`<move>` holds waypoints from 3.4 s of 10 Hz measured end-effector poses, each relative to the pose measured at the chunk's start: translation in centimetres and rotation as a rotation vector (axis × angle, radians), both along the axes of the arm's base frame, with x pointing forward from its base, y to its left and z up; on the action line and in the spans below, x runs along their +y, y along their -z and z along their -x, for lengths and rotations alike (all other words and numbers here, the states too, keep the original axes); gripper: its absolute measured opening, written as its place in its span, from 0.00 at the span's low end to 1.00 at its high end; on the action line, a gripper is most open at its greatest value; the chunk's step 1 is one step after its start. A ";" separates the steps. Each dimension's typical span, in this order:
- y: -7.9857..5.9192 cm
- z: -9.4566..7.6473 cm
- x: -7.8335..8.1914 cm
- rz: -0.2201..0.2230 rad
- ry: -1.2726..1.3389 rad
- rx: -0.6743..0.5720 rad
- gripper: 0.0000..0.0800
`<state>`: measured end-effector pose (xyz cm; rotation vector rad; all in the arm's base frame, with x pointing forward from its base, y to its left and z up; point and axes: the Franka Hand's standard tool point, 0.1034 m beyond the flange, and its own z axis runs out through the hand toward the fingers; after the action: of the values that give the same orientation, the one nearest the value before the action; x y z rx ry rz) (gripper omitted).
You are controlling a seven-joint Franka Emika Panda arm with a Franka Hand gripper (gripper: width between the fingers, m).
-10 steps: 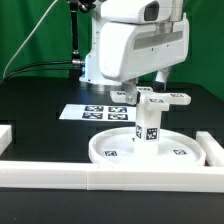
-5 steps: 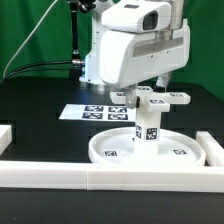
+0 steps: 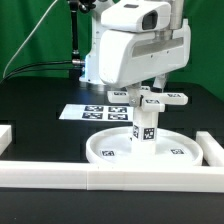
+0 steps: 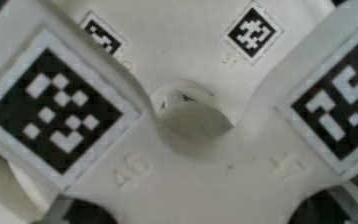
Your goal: Assemble round table
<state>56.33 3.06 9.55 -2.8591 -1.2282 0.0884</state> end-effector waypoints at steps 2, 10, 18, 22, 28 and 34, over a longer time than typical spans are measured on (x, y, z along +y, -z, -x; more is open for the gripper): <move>0.0 0.0 0.0 0.001 0.023 0.000 0.56; 0.0 0.2 0.1 0.028 0.638 -0.009 0.56; -0.3 0.0 1.2 0.030 1.347 -0.010 0.56; -0.5 -0.3 1.2 0.030 1.554 -0.006 0.56; -0.5 -0.5 1.1 0.024 1.901 0.013 0.56; -0.2 -0.3 1.0 -0.027 2.336 0.022 0.56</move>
Offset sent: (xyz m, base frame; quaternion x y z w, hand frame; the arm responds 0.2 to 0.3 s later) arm 0.0000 0.0000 0.0000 0.0000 0.0000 0.1938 0.9810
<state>56.60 4.02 9.72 -2.2072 2.1073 0.0052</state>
